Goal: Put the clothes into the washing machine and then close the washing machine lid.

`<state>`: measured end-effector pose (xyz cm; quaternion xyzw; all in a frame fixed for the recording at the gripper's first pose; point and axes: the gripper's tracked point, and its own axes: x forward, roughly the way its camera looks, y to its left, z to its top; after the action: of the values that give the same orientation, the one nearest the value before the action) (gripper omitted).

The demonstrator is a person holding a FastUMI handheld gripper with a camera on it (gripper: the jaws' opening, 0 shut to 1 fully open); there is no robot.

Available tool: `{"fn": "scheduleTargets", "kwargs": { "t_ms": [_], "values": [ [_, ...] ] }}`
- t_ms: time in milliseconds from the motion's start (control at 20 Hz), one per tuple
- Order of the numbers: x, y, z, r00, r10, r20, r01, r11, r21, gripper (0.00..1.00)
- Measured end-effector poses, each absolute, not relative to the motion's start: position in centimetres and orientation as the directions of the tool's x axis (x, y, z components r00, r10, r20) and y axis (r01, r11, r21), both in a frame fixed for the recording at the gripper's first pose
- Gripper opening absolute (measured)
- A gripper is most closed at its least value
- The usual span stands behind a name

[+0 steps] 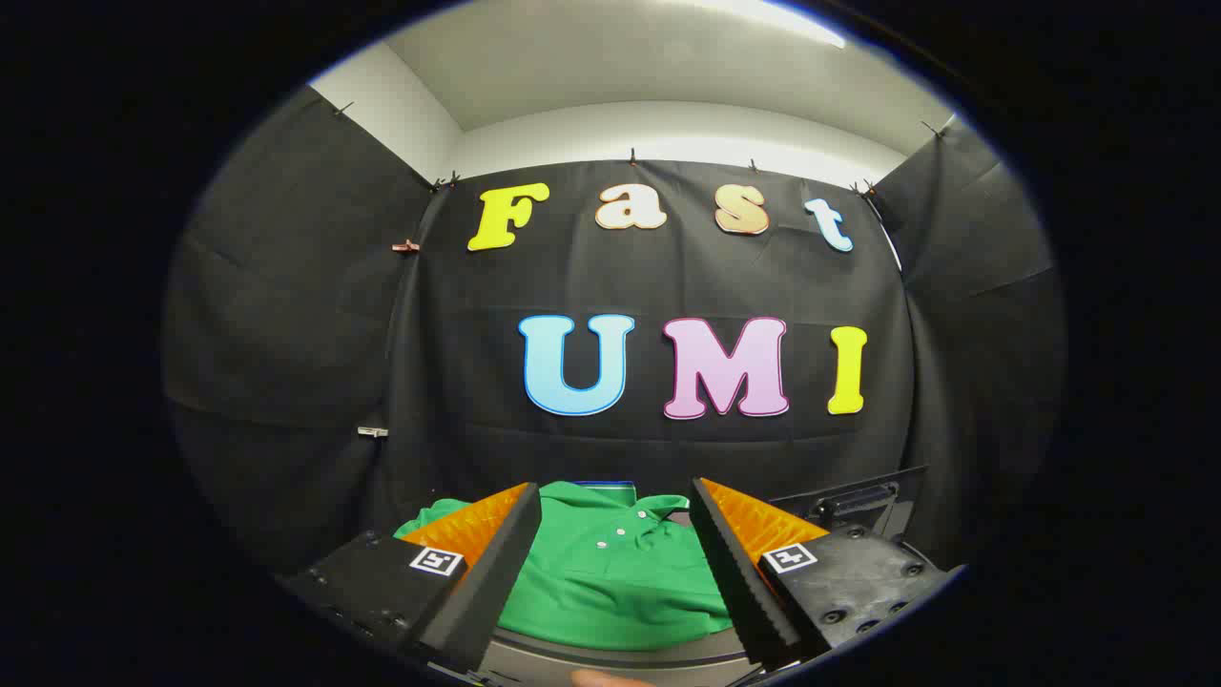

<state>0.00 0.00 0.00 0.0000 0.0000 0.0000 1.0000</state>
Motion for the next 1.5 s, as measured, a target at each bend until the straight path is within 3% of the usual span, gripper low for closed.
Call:
{"fn": "scheduleTargets", "kwargs": {
  "t_ms": [1300,1500],
  "values": [
    [0.3,1.0,0.6,1.0,0.021,-0.001,-0.021,0.999,-0.048,0.98],
    [2.1,0.2,-0.1,0.998,0.001,-0.066,-0.002,1.0,-0.014,0.98]
  ]
}}
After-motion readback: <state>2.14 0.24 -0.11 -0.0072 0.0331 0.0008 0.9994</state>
